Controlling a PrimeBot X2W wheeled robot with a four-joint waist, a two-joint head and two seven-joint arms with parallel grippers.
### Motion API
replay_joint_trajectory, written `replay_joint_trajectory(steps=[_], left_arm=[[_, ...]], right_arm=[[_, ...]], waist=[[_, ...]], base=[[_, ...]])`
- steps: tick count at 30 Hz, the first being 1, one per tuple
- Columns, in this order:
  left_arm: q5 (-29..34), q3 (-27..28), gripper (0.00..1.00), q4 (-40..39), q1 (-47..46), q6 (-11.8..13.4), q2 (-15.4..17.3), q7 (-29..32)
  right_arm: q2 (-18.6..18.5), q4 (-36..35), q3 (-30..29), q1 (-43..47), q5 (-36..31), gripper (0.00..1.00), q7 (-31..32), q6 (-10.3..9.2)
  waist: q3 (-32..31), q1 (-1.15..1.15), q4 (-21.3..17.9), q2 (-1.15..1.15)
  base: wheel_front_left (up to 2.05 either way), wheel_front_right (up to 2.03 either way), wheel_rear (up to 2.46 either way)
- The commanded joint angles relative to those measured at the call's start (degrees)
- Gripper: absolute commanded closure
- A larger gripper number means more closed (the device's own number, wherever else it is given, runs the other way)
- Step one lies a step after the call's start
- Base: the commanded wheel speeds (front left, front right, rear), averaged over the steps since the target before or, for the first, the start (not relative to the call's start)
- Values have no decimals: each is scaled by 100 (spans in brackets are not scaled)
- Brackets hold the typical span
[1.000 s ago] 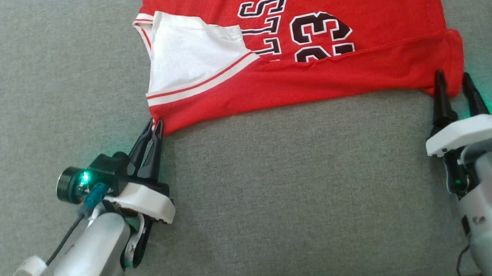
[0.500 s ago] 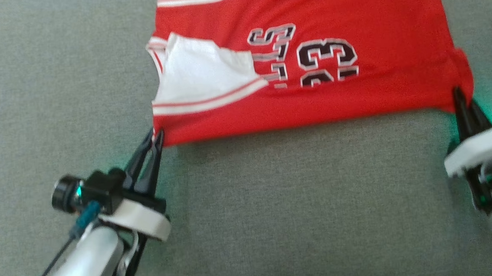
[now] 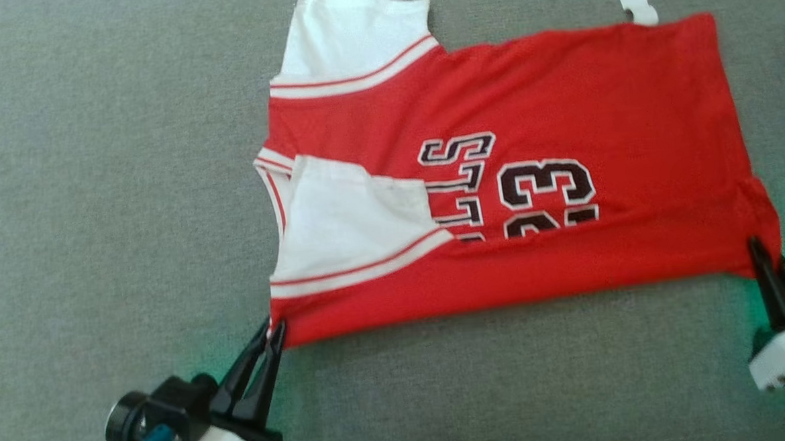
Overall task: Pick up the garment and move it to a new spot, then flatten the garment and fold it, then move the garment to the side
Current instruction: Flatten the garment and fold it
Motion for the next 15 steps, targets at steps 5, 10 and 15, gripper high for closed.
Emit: replay_joint_trajectory(steps=[5, 10, 15], left_arm=[[-5, 87, 100, -177, -93, -51, 263, 144], [-10, -70, 24, -48, -251, -187, 200, 351], [-61, 182, 0, -138, -673, -122, 220, 422]], right_arm=[[-56, -599, -411, 573, -254, 100, 133, 37], [188, -1048, -875, 795, -521, 0, 377, 37], [367, -1751, -1139, 856, -831, 0, 551, 37]], waist=[[18, 1, 39, 0], [27, 1, 38, 0], [101, 1, -47, 0]], base=[[0, 0, 0], [0, 0, 0], [0, 0, 0]])
